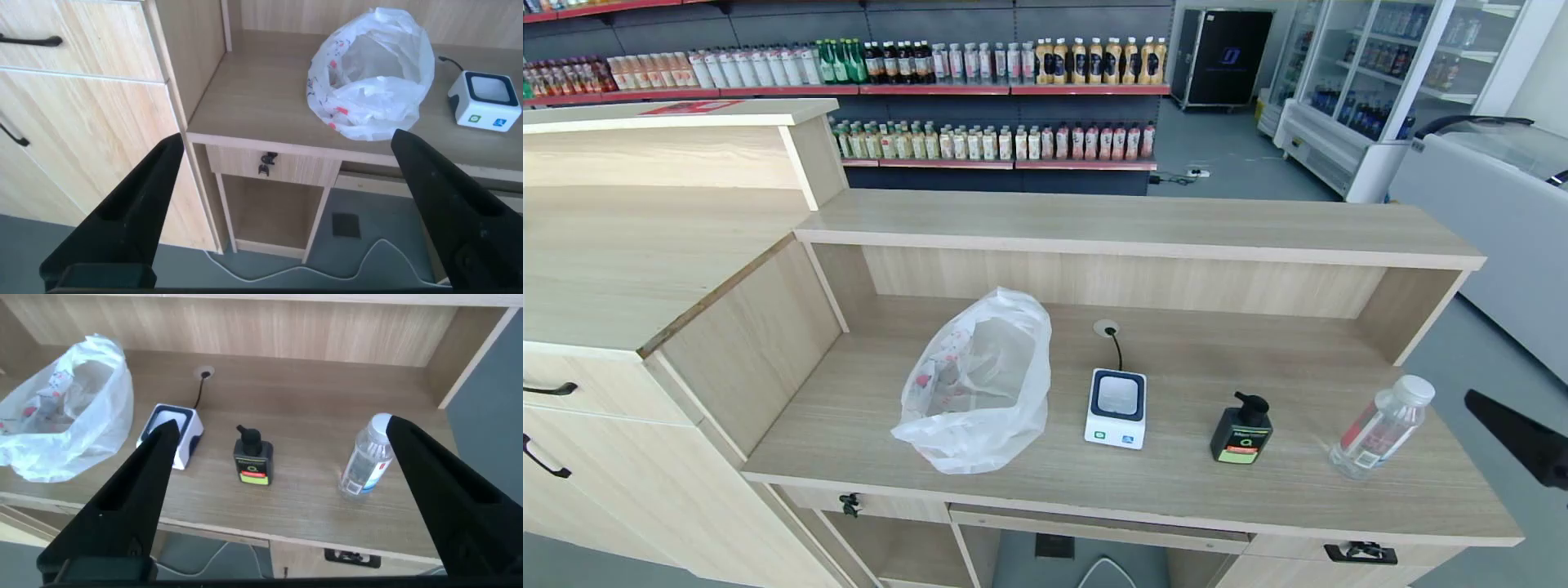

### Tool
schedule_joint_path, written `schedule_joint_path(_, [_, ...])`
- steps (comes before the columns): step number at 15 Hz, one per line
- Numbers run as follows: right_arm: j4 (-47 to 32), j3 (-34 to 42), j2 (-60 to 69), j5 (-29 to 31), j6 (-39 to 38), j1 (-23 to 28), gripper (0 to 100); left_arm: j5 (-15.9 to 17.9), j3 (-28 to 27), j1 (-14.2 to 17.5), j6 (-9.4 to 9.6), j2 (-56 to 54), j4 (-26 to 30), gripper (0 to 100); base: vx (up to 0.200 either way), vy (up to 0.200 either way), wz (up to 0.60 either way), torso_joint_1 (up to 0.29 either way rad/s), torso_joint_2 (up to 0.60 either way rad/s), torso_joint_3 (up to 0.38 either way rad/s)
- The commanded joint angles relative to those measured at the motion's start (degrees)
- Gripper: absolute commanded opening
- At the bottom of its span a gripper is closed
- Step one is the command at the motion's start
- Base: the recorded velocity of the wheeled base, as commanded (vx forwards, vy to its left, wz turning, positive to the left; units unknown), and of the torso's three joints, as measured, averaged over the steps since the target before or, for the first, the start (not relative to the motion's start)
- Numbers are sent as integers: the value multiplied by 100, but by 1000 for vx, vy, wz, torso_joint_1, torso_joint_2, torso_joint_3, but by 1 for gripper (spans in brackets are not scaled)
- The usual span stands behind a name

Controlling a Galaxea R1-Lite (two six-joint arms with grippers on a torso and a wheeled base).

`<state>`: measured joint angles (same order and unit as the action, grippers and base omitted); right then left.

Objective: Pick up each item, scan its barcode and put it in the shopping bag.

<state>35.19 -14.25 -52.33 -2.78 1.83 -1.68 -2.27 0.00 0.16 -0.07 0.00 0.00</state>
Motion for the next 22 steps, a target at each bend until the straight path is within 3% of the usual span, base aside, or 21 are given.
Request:
schedule_joint_path(1, [910, -51, -1930, -197, 388, 388, 100, -2, 0, 2, -1, 0, 0, 100, 0, 0, 0, 0, 0, 0])
schedule_joint_path(5, [884, 309, -2378, -337, 714, 1153, 100, -2, 0, 2, -1, 0, 0, 100, 0, 0, 0, 0, 0, 0])
schedule_joint_path(8, [884, 546, -2642, -856, 758, 1803, 100, -2, 0, 2, -1, 0, 0, 100, 0, 0, 0, 0, 0, 0])
schedule_joint_path(18, [1279, 168, -4188, -1330, 1320, 1829, 100, -2, 0, 2, -1, 0, 0, 100, 0, 0, 0, 0, 0, 0])
schedule_joint_path(20, [1895, 159, -4795, -1436, 1338, 1838, 100, -2, 0, 2, -1, 0, 0, 100, 0, 0, 0, 0, 0, 0])
schedule_joint_path(22, [1930, 98, -5032, -1744, 1434, 1829, 100, -2, 0, -7, -1, 0, 0, 100, 0, 0, 0, 0, 0, 0])
